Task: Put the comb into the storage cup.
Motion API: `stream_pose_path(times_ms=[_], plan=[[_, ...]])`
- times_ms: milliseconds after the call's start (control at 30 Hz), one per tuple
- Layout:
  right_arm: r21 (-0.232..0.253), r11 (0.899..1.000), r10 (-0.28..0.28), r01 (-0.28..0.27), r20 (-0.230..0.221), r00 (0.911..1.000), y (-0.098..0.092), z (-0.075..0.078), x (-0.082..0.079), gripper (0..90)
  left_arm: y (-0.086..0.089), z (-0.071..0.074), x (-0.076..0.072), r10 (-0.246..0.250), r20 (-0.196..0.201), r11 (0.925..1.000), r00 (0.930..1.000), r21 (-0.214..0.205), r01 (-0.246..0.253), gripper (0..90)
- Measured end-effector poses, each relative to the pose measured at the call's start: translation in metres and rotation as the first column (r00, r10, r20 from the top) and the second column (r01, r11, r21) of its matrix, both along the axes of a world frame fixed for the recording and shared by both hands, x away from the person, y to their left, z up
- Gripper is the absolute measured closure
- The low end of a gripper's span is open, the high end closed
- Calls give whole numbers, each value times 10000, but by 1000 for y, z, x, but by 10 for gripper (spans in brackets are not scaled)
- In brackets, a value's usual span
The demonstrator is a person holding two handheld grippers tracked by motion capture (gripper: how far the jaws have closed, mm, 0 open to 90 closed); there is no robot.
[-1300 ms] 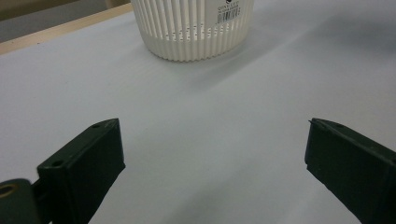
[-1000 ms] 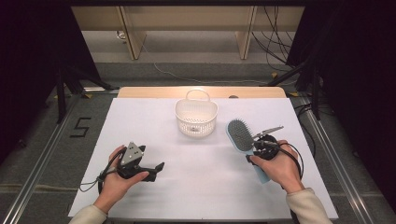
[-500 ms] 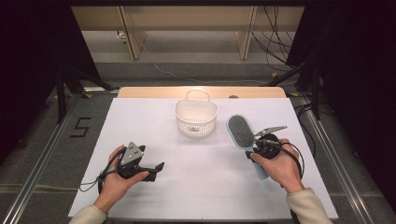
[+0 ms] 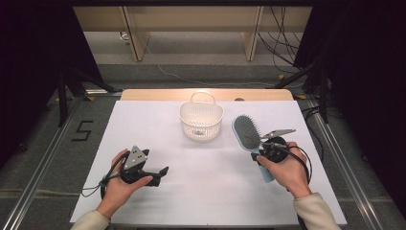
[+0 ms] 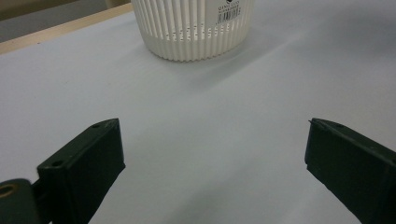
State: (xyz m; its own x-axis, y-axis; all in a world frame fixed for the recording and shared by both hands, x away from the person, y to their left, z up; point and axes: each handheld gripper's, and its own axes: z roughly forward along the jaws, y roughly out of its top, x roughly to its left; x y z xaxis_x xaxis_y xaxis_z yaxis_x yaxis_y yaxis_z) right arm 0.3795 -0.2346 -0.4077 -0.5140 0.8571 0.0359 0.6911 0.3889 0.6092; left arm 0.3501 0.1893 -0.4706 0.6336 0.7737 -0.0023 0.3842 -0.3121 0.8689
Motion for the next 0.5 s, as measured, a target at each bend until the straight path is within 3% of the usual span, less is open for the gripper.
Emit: stream_pose_path(times_ms=[500], plan=[[362, 9992, -166, 151, 416, 9990, -1, 3, 0, 705, 0, 0, 0, 9, 1, 10000, 10000, 12, -9, 40]])
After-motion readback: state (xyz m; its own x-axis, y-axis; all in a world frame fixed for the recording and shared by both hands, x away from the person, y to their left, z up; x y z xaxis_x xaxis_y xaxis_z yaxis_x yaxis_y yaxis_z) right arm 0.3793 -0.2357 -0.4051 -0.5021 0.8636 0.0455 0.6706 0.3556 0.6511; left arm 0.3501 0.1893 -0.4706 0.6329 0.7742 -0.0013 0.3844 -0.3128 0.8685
